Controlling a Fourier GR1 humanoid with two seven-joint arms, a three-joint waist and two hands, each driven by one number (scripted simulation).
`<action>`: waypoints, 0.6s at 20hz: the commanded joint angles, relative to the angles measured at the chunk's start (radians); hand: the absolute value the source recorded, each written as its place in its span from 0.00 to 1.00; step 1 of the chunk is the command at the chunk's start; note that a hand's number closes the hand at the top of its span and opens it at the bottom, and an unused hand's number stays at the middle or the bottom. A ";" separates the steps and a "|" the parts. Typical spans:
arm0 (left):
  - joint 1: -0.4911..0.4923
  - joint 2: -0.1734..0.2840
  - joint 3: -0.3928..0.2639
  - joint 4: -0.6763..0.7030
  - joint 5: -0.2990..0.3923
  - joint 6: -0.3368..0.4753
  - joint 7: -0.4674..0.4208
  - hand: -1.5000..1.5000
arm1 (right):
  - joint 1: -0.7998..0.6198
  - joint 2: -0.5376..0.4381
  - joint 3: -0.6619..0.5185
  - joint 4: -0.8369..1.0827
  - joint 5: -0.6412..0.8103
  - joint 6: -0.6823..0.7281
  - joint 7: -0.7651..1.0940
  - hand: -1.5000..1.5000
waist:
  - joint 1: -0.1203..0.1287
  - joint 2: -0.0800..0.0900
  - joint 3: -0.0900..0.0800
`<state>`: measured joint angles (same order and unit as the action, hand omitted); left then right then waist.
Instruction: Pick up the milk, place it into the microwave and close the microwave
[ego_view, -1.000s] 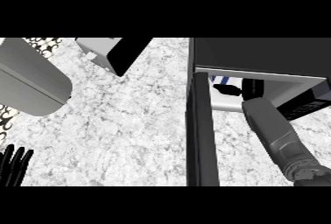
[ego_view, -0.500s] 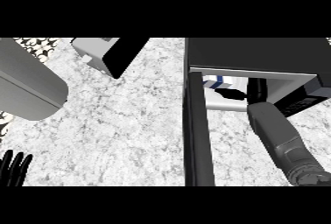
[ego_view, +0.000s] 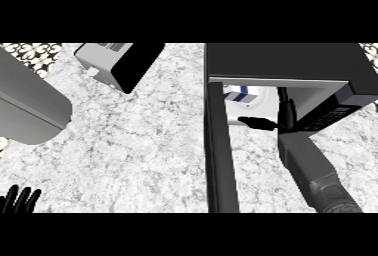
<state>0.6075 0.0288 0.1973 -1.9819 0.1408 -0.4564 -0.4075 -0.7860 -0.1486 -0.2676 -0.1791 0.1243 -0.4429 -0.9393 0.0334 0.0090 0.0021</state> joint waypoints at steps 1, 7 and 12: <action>0.073 -0.009 -0.040 -0.036 -0.037 -0.043 -0.018 0.00 | 0.080 0.066 -0.011 -0.027 -0.029 0.064 -0.079 0.00 | -0.014 -0.007 -0.001; -0.007 0.007 -0.111 -0.046 0.028 -0.093 0.090 0.00 | 0.160 0.107 0.023 -0.085 -0.044 0.264 -0.083 0.00 | -0.045 -0.014 -0.002; 0.063 -0.027 -0.206 -0.073 -0.044 -0.095 0.051 0.00 | 0.312 0.114 0.058 -0.196 -0.061 0.411 -0.138 0.00 | -0.056 -0.023 -0.003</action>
<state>0.6310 0.0264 0.0702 -2.0174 0.1394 -0.5551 -0.3576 -0.5821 -0.0665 -0.2320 -0.3152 0.0738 -0.1367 -1.0038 -0.0130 -0.0084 -0.0008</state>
